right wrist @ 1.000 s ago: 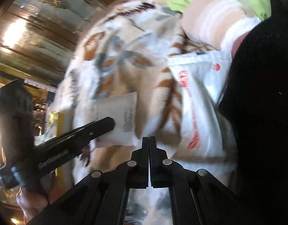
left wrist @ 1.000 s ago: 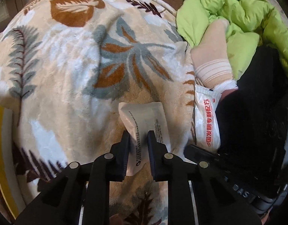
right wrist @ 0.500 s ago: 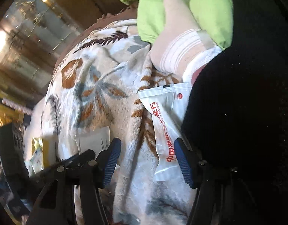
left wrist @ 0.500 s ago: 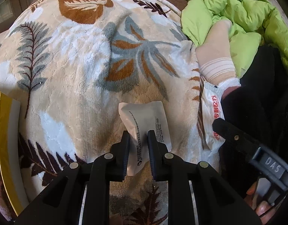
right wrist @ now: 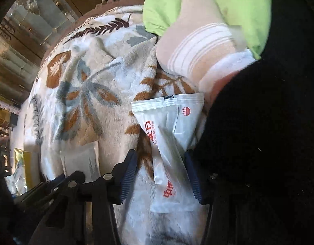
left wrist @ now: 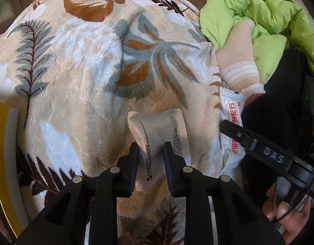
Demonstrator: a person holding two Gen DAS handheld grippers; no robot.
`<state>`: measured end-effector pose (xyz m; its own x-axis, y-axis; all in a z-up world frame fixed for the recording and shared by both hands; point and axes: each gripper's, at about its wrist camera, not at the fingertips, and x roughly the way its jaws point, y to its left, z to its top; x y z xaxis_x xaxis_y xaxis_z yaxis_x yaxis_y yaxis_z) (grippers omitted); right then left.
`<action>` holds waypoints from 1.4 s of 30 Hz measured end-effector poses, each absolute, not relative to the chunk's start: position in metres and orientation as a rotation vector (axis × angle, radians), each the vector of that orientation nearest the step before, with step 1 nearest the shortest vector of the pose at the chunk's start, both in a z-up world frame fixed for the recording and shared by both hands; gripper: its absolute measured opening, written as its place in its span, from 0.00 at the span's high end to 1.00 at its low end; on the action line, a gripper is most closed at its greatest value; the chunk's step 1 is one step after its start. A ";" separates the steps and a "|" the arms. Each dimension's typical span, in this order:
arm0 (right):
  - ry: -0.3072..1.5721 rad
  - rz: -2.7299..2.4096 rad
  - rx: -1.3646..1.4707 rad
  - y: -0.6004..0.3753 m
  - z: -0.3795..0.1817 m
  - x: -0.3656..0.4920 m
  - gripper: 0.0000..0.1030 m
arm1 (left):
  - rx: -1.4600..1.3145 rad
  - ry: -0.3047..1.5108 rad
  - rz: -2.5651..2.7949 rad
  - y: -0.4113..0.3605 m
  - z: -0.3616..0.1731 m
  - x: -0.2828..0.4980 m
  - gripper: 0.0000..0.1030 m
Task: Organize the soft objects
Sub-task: 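Grasp the plain white packet with the left gripper while the right gripper grasps the red-printed white packet, then carry both white packets into the tray and open both grippers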
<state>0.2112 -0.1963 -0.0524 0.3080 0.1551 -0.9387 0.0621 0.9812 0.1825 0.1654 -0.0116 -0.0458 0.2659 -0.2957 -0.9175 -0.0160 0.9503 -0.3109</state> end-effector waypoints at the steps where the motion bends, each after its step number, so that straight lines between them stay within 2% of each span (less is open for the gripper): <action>1: 1.267 0.080 0.185 -0.194 -0.054 0.213 0.52 | -0.280 1.291 -0.191 -0.012 -0.046 0.165 0.79; 3: 1.276 0.140 0.175 -0.191 -0.054 0.212 0.78 | -0.282 1.289 -0.194 -0.011 -0.046 0.165 0.79; 6: 1.288 0.258 0.289 -0.199 -0.054 0.204 0.81 | -0.296 1.284 -0.208 -0.010 -0.046 0.165 0.81; 10: 1.253 0.380 0.408 -0.205 -0.043 0.178 0.82 | -0.302 1.253 -0.230 -0.004 -0.038 0.156 0.86; 14: 1.233 0.435 0.412 -0.199 -0.032 0.158 0.82 | -0.305 1.232 -0.228 0.004 -0.026 0.149 0.90; 31: 1.176 0.513 0.434 -0.180 0.002 0.146 0.82 | -0.353 1.195 -0.240 0.014 -0.007 0.130 0.93; 36: 1.178 0.612 0.417 -0.142 0.016 0.147 0.82 | -0.362 1.150 -0.207 0.049 0.018 0.109 0.93; 42: 1.203 0.764 0.389 -0.062 0.030 0.148 0.82 | -0.398 1.089 -0.116 0.128 0.055 0.076 0.93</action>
